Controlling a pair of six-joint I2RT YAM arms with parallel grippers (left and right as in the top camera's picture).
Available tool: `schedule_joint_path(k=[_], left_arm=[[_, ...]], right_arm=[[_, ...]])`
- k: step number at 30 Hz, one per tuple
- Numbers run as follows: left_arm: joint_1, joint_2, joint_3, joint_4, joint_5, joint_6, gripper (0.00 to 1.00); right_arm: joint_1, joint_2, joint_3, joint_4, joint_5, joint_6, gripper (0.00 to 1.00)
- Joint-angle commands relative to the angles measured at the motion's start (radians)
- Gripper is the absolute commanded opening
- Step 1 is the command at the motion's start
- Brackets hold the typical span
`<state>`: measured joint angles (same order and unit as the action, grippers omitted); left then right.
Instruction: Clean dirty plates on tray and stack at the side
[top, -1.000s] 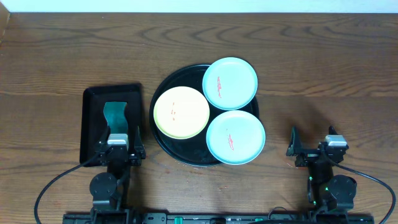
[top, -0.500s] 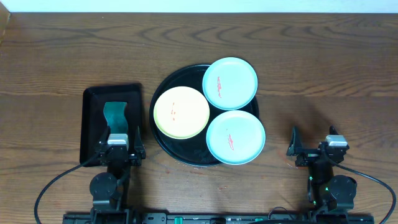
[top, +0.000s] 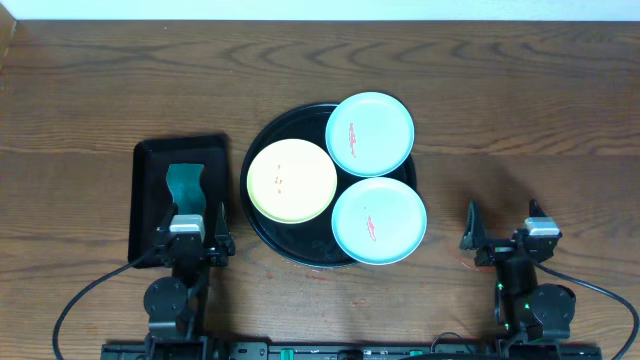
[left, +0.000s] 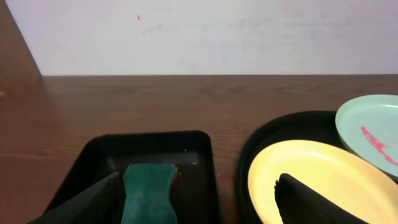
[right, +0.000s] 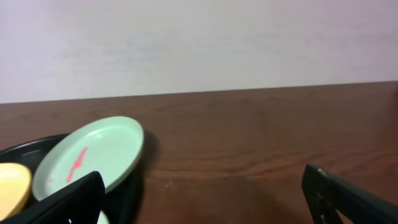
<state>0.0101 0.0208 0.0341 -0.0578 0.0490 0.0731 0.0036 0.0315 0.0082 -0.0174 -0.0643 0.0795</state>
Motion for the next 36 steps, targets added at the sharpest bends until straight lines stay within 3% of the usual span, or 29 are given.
schedule_joint_path(k=[1, 10, 19, 29, 36], left_arm=[[-0.005, 0.003, 0.035, -0.072, -0.008, -0.045, 0.77], [-0.005, 0.100, 0.206, -0.233, 0.021, -0.049, 0.77], [-0.005, 0.480, 0.560, -0.447, 0.091, -0.053, 0.77], [-0.005, 1.012, 1.073, -0.837, 0.179, -0.053, 0.77], [-0.005, 1.240, 1.340, -1.041, 0.180, -0.052, 0.77]], right_arm=[[-0.006, 0.005, 0.020, -0.001, -0.092, 0.011, 0.99], [-0.006, 0.140, 0.130, -0.002, -0.136, 0.028, 0.99], [-0.006, 0.508, 0.400, -0.042, -0.207, 0.008, 0.99], [-0.006, 0.954, 0.855, -0.385, -0.301, 0.008, 0.99], [-0.006, 1.195, 1.149, -0.681, -0.345, -0.070, 0.99]])
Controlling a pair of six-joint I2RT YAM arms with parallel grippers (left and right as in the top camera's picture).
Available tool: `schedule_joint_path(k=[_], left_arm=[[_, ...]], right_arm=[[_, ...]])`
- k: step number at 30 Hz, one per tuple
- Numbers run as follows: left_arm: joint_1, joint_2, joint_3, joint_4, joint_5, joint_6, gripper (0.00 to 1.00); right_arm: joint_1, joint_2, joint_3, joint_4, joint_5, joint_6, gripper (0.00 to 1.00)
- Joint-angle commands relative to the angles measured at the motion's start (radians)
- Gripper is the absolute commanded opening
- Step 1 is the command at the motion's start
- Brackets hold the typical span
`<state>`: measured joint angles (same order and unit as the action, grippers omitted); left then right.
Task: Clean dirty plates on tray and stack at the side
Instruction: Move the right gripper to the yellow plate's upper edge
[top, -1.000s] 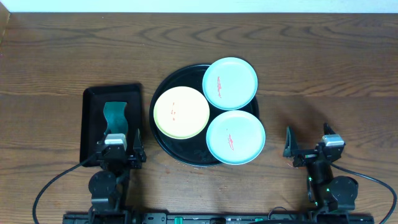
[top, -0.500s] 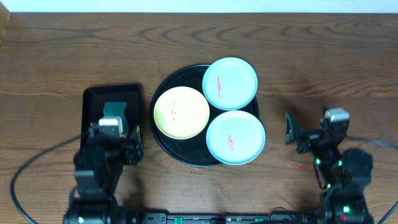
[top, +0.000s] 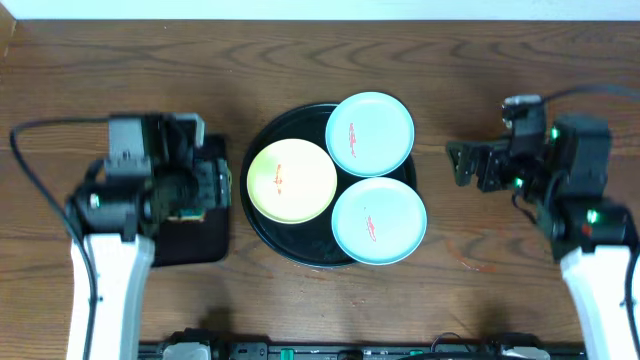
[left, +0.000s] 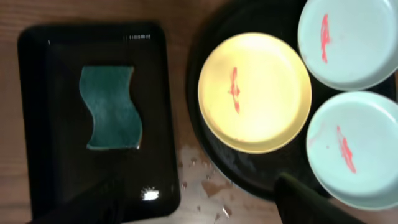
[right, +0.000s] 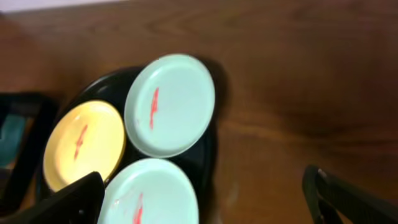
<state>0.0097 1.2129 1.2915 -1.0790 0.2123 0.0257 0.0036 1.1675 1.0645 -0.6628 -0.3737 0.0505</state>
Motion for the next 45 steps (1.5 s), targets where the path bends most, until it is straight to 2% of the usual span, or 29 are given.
schedule_joint_path(k=[1, 8, 10, 13, 15, 19, 25, 30, 31, 33, 34, 35, 36, 37, 40, 45], left_arm=[[-0.005, 0.058, 0.089, -0.019, 0.029, -0.005, 0.77], [-0.005, 0.083, 0.089, -0.015, 0.065, -0.005, 0.77], [-0.005, 0.083, 0.089, -0.013, 0.065, -0.005, 0.77], [0.003, 0.083, 0.089, -0.010, 0.062, -0.001, 0.77], [0.023, 0.083, 0.089, -0.005, 0.053, -0.010, 0.77], [0.098, 0.083, 0.091, -0.005, -0.032, -0.105, 0.78], [0.210, 0.087, 0.091, -0.027, -0.045, -0.110, 0.77], [0.230, 0.105, 0.089, -0.027, -0.045, -0.110, 0.77], [0.230, 0.108, 0.089, -0.027, -0.045, -0.110, 0.77], [0.230, 0.116, 0.086, -0.028, -0.045, -0.110, 0.77], [0.230, 0.122, 0.085, -0.030, -0.045, -0.110, 0.77], [0.230, 0.127, 0.085, -0.031, -0.045, -0.109, 0.77], [0.230, 0.134, 0.085, -0.031, -0.045, -0.110, 0.77], [0.230, 0.140, 0.085, -0.031, -0.045, -0.110, 0.77], [0.230, 0.156, 0.085, -0.031, -0.045, -0.109, 0.77], [0.230, 0.185, 0.084, -0.032, -0.045, -0.109, 0.77]], right_arm=[[-0.006, 0.073, 0.107, -0.037, -0.037, -0.040, 0.99], [0.002, 0.105, 0.112, 0.059, -0.193, -0.018, 0.99], [0.026, 0.113, 0.112, 0.078, -0.201, -0.014, 0.99], [0.107, 0.154, 0.116, 0.077, -0.120, 0.075, 0.99], [0.153, 0.184, 0.129, 0.051, -0.073, 0.126, 0.99], [0.230, 0.278, 0.216, -0.044, -0.048, 0.174, 0.99], [0.373, 0.531, 0.444, -0.248, 0.008, 0.233, 0.99], [0.460, 0.673, 0.497, -0.219, 0.013, 0.298, 0.99], [0.470, 0.692, 0.497, -0.209, 0.019, 0.319, 0.93], [0.491, 0.735, 0.497, -0.193, 0.044, 0.370, 0.60], [0.501, 0.755, 0.497, -0.186, 0.058, 0.399, 0.37], [0.509, 0.773, 0.497, -0.178, 0.068, 0.420, 0.23], [0.518, 0.793, 0.497, -0.163, 0.070, 0.436, 0.16], [0.525, 0.808, 0.497, -0.151, 0.070, 0.436, 0.15], [0.550, 0.853, 0.497, -0.122, 0.080, 0.448, 0.24], [0.575, 0.906, 0.497, -0.122, 0.146, 0.488, 0.28]])
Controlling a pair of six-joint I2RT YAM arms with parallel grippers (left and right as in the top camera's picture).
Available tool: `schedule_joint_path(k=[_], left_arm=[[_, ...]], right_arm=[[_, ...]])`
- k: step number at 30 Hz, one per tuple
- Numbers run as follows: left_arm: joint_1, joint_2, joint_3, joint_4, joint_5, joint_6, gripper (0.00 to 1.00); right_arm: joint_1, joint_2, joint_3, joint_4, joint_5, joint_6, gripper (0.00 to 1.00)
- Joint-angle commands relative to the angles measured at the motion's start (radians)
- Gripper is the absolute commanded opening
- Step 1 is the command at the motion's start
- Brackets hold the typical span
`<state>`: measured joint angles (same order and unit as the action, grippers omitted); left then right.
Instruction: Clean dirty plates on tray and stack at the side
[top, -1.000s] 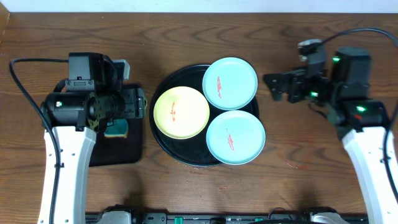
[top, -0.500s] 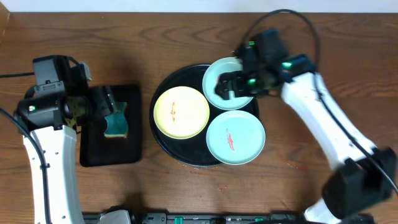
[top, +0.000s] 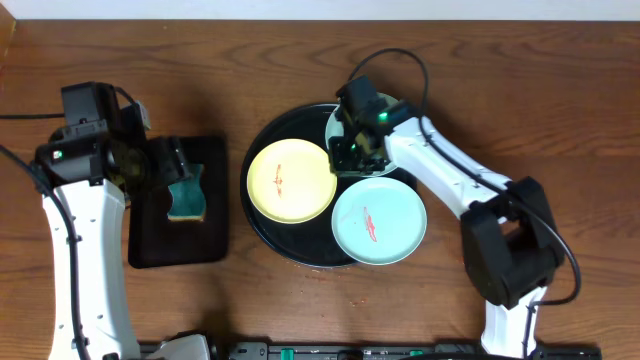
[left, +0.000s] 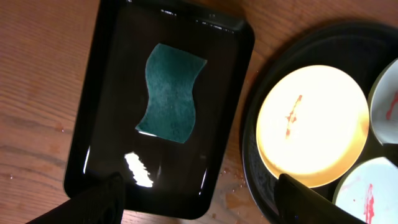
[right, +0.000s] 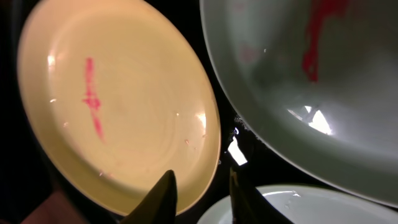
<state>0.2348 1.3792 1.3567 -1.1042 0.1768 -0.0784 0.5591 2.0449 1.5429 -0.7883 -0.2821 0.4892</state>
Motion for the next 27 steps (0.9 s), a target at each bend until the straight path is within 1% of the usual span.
schedule_joint_path(k=[1, 6, 9, 15, 19, 23, 27], left_arm=[[0.005, 0.024, 0.019, -0.007, -0.010, -0.005, 0.77], [0.005, 0.049, 0.019, -0.010, -0.010, -0.005, 0.77], [0.005, 0.057, 0.019, -0.009, -0.011, -0.001, 0.77], [0.005, 0.059, 0.019, -0.010, -0.061, -0.002, 0.77], [0.005, 0.059, 0.017, -0.009, -0.062, -0.002, 0.77], [0.005, 0.060, -0.011, 0.010, -0.066, 0.002, 0.76], [0.005, 0.080, -0.046, 0.018, -0.068, 0.041, 0.69]], right_arm=[[0.022, 0.037, 0.018, 0.010, 0.055, 0.049, 0.29], [0.026, 0.075, 0.018, 0.018, 0.087, 0.064, 0.29], [0.025, 0.101, 0.018, 0.030, 0.091, 0.075, 0.27], [0.035, 0.125, 0.017, 0.088, 0.091, 0.075, 0.24], [0.049, 0.145, 0.017, 0.105, 0.091, 0.075, 0.18], [0.057, 0.158, 0.016, 0.108, 0.093, 0.075, 0.01], [0.057, 0.160, 0.016, 0.108, 0.095, 0.075, 0.01]])
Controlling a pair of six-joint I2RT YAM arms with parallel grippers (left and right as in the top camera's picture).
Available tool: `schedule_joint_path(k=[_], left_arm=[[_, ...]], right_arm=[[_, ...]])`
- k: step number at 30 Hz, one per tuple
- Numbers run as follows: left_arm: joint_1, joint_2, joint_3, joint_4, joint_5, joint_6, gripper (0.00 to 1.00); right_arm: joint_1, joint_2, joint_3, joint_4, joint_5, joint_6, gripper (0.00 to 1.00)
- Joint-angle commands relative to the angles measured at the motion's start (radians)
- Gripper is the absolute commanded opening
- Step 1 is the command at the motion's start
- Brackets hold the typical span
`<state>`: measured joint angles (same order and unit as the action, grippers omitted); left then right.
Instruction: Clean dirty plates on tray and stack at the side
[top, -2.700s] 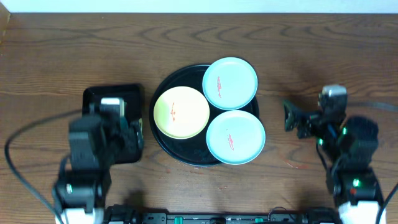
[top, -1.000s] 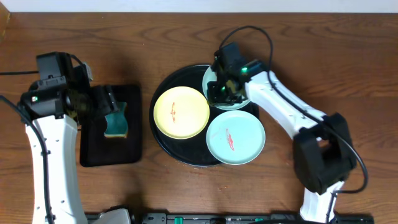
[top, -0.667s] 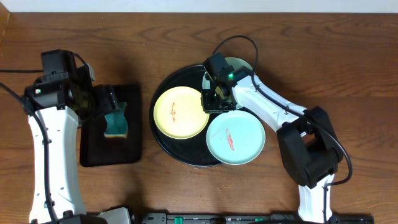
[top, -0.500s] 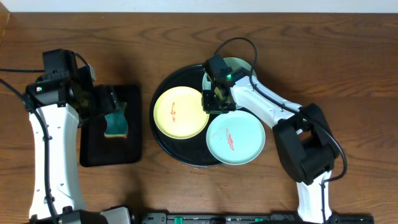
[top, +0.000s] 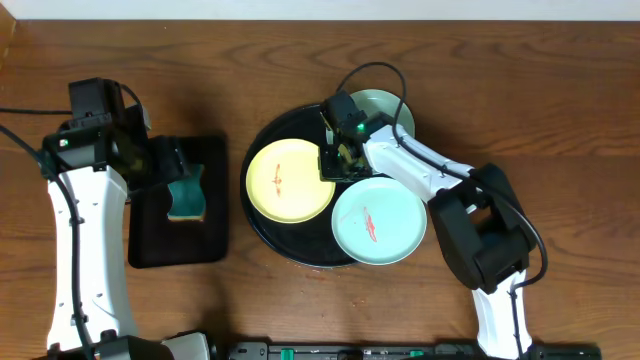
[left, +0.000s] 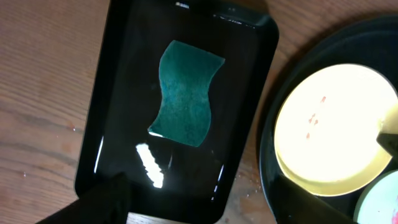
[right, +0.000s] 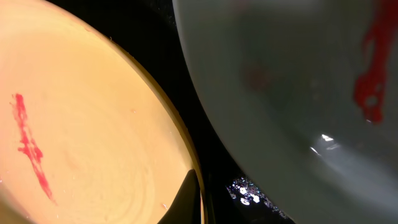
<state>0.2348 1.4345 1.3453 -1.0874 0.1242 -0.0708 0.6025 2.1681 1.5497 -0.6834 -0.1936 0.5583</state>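
Note:
A round black tray holds a yellow plate with a red smear, a mint plate in front and a second mint plate behind. My right gripper is at the yellow plate's right rim. In the right wrist view one finger lies on the yellow plate just inside its rim; the other finger is hidden. The smeared back plate lies alongside. My left gripper hangs open above the green sponge.
The sponge lies in a black rectangular tray at the left, wet and glinting. Water drops and crumbs dot the wood between the two trays. The right arm stretches over the round tray from the right. Bare wooden table lies to the right.
My right gripper has come closer onto the yellow plate's rim; two fingers showed apart then, one shows on the rim now. The left gripper has shifted slightly over the sponge tray.
Both arms were parked at the table's front edge with grippers open. Then both were raised, the left over the sponge tray, the right beside the round tray. Then the right gripper was low between the plates, and now it sits at the yellow plate's rim.

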Motion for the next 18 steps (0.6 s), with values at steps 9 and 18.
schedule_joint_path(k=[9, 18], left_arm=[[0.005, 0.182, -0.066, 0.035, -0.028, 0.098, 0.68], [0.005, 0.393, -0.066, 0.115, -0.029, 0.127, 0.54]], right_arm=[[0.017, 0.037, 0.008, 0.005, 0.008, 0.005, 0.01], [0.021, 0.037, 0.007, 0.005, 0.014, -0.014, 0.01]])
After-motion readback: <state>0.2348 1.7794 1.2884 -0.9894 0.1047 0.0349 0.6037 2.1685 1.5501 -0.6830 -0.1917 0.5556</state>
